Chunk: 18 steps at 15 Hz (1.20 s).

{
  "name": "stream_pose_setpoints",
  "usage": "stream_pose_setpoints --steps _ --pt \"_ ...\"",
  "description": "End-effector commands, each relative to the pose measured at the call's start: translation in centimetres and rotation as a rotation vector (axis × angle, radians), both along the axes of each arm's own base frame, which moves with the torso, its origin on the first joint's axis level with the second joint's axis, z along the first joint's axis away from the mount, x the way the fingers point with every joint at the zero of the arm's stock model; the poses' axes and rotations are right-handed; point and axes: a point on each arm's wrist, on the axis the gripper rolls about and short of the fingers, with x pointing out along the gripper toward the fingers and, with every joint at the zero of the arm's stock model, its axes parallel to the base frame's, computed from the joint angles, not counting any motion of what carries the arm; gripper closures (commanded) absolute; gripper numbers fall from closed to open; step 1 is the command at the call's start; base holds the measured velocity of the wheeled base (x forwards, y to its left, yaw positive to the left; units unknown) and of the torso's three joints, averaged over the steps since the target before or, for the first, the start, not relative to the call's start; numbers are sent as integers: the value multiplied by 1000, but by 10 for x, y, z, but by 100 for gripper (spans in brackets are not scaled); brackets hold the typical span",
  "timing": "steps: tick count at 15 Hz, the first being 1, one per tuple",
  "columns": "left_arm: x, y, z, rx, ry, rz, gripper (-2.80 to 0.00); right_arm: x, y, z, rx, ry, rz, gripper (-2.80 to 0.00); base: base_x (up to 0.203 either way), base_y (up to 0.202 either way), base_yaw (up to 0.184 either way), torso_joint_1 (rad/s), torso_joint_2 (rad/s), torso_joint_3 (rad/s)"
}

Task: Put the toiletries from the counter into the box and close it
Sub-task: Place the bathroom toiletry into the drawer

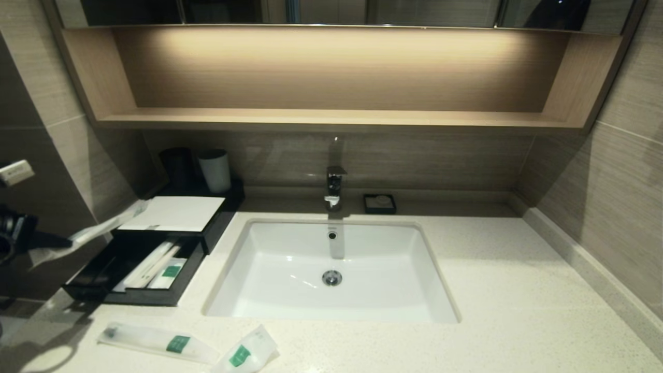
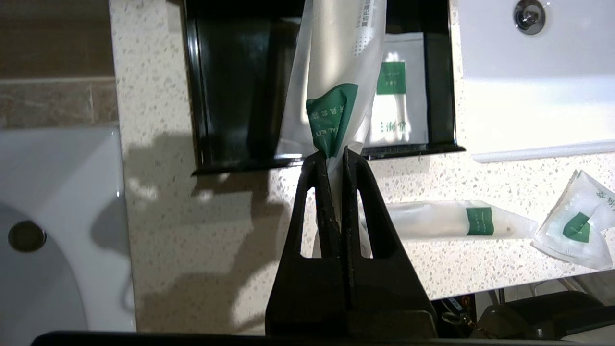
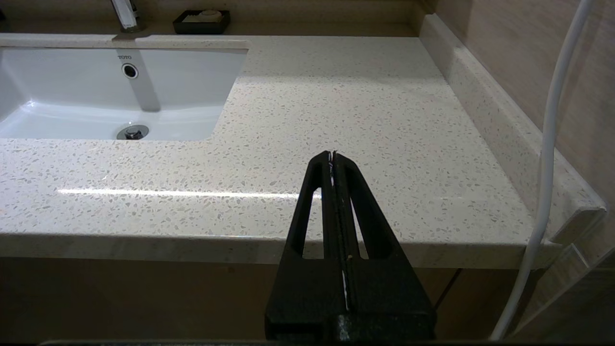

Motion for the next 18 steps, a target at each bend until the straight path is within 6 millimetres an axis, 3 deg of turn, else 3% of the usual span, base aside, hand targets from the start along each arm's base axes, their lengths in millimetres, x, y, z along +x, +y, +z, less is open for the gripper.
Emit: stream_pose_setpoints --steps 1,9,18 --pt "-19 -3 4 17 7 44 0 0 0 0 0 2 1 0 0 0 0 0 0 0" --pt "-28 5 -13 31 101 116 0 0 0 0 0 1 1 0 0 0 0 0 0 0" --pt "-19 14 -28 40 134 125 0 0 0 0 0 2 1 0 0 0 0 0 0 0"
